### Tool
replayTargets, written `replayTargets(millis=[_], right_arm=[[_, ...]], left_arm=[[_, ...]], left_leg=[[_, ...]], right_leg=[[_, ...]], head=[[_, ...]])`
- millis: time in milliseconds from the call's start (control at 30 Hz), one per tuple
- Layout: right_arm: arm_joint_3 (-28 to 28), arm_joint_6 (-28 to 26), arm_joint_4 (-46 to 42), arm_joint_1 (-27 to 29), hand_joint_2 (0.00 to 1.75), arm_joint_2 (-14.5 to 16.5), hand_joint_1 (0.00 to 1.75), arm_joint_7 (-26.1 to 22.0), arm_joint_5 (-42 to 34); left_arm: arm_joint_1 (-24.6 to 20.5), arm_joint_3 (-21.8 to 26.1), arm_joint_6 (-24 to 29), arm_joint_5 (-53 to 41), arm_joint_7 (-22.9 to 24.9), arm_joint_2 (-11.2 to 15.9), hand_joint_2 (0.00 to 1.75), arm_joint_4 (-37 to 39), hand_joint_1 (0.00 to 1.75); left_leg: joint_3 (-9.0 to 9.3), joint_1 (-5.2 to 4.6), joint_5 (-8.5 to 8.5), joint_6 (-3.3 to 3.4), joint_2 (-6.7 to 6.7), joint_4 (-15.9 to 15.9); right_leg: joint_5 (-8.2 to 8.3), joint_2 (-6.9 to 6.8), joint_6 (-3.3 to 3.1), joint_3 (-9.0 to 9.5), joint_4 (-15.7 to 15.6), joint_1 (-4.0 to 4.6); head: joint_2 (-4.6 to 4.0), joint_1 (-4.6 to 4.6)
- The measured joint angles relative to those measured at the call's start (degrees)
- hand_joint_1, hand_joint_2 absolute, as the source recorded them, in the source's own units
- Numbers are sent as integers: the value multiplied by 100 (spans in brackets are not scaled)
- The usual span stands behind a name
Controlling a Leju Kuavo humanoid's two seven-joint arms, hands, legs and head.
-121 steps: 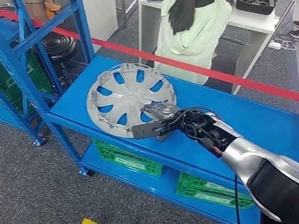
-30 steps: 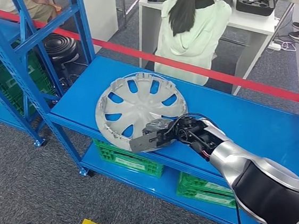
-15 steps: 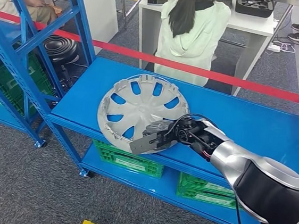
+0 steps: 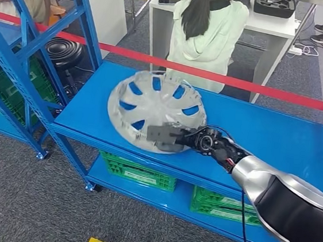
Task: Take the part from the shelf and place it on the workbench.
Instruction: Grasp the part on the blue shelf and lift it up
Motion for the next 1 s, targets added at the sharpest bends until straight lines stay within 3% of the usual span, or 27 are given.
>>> replayTargets(millis=[167, 533, 1000], right_arm=[[-356, -6, -4, 49, 175, 0, 175, -86, -121], [-1087, -126, -597, 194, 175, 93, 175, -780, -1508], [-1801, 50, -1344, 267, 175, 320, 175, -1180, -2147]], left_arm=[[0, 0, 0, -9, 0, 0, 0, 0, 0], [1, -1, 13, 18, 2, 10, 0, 0, 0], [44, 76, 52, 70, -14, 51, 0, 0, 0]], left_leg=[[-3, 0, -1, 0, 0, 0], [-11, 1, -2, -2, 12, -2], [-36, 6, 4, -8, 3, -2]], right_leg=[[-1, 0, 1, -1, 0, 0], [1, 15, -2, -11, 0, 1], [1, 8, -2, -33, 1, 5]], head=[[0, 0], [0, -1], [0, 1]])
